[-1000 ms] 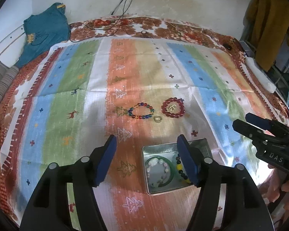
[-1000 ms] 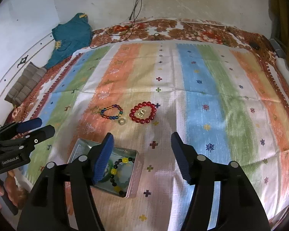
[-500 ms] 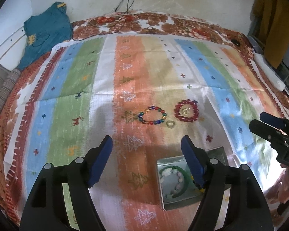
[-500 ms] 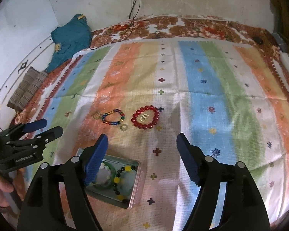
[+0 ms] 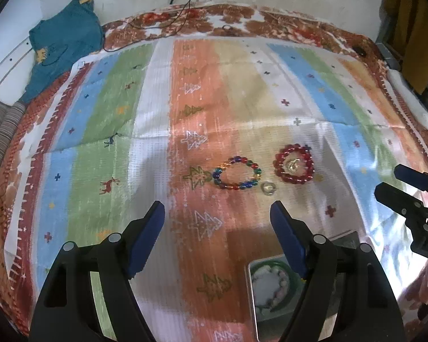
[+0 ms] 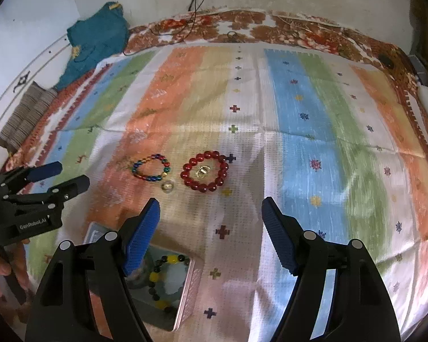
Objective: Organize jewelry
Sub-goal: 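Move both open tools toward the multicolour and red bead bracelets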
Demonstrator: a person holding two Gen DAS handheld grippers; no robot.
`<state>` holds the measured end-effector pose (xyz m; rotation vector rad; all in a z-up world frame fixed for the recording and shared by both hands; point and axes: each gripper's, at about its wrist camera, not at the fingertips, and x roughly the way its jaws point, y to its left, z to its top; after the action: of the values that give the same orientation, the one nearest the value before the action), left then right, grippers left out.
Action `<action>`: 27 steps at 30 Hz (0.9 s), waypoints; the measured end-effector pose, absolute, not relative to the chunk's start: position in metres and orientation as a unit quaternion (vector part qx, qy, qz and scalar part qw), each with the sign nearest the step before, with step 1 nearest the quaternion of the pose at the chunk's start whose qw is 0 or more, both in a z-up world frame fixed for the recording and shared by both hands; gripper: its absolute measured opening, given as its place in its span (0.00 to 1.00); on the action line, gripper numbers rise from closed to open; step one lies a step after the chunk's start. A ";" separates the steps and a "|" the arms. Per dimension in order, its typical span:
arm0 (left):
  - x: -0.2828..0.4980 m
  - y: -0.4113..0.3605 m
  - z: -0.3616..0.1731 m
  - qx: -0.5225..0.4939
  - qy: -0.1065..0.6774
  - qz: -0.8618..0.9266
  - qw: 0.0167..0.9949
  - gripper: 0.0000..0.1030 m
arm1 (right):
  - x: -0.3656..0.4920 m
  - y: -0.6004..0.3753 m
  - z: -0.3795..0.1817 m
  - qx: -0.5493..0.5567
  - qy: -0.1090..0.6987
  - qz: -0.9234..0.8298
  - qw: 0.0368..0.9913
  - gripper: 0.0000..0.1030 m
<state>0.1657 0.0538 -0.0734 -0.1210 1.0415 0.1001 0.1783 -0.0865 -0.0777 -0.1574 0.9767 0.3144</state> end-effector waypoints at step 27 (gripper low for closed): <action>0.217 0.074 -0.117 -0.074 0.532 0.052 0.842 0.76 | 0.235 -0.074 -0.133 -0.102 0.510 0.119 0.846 0.71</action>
<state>0.2174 0.0738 -0.1168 -0.1558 1.1236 0.1105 0.2347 -0.0745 -0.1327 -0.2150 1.0767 0.2514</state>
